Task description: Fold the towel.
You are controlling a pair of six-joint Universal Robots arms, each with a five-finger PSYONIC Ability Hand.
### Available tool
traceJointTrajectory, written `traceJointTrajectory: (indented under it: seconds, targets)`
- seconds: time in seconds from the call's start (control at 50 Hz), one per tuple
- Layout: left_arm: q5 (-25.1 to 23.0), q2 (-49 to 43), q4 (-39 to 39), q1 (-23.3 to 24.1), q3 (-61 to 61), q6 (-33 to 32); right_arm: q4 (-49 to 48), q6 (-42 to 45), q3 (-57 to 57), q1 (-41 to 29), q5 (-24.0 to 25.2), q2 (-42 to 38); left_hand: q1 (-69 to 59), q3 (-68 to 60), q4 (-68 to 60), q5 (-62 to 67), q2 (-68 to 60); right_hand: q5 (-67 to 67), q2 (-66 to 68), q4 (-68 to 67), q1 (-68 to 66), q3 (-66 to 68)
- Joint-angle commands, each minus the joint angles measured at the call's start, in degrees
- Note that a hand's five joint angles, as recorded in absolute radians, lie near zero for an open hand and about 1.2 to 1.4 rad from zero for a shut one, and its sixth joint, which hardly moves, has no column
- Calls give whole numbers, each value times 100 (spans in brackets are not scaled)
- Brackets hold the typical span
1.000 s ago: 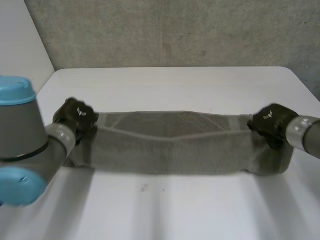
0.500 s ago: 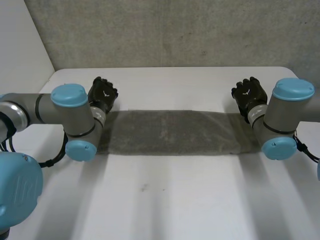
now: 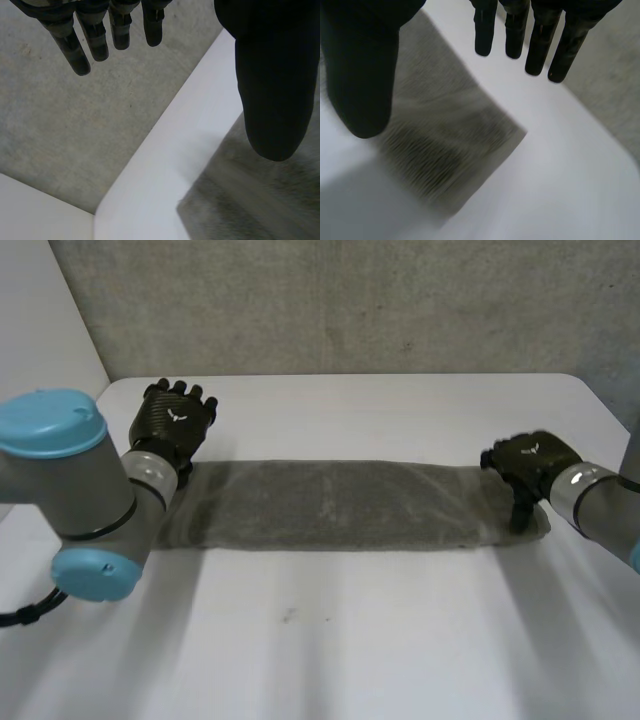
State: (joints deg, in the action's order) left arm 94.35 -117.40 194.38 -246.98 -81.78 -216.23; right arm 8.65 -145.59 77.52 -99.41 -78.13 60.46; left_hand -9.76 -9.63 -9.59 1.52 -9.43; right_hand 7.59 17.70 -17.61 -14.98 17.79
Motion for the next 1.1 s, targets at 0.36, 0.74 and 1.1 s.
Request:
traceJointTrajectory:
  seconds: [0.36, 0.74, 1.1]
  targets:
    - [-13, 384, 3, -8, -796, 573, -724, 91, 272, 1018, -201, -588, -24, -37, -41, -152, -57, 6241, 6230, -6239, -6502, 6221]
    - [-13, 578, 12, 10, -910, 582, -1725, 761, 219, 346, -662, 633, -24, -37, -41, -152, -57, 6241, 6230, -6239, -6502, 6221]
    - [-13, 630, 3, 10, -1016, 600, -2631, 2439, 193, -3058, 703, -755, -24, -37, -41, -152, -57, 6241, 6230, -6239, -6502, 6221]
